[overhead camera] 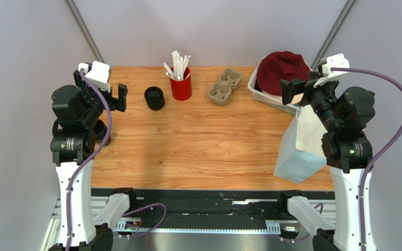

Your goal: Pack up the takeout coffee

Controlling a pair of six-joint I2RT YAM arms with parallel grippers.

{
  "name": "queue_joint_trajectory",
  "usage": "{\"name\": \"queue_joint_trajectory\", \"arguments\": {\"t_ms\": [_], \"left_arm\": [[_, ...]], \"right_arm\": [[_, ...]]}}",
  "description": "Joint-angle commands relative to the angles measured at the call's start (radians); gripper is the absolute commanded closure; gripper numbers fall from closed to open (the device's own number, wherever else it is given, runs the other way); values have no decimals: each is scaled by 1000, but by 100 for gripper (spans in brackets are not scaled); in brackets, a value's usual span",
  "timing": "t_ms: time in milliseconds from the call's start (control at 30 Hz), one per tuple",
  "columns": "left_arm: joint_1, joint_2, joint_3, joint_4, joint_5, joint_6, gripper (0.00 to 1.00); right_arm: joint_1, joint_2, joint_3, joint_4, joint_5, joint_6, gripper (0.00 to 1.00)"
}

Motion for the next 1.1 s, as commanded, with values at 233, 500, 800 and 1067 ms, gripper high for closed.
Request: {"name": "queue_joint_trajectory", "arguments": {"t_ms": [233, 500, 800, 1067], "left_arm": [[-3, -19, -31, 40, 11, 1, 1], [-3, -21, -45, 36, 62, 3, 1], [-3, -19, -52, 23, 98, 8, 1], [-1, -16, -58, 25, 117, 9, 1]], "right_arm": [[-5, -8, 4, 74, -51, -27, 1], [-5, 11, -5, 75, -103, -18, 1], [-4, 64, 11, -87, 188, 31, 16], [-4, -25, -97, -207, 253, 27, 25]]}}
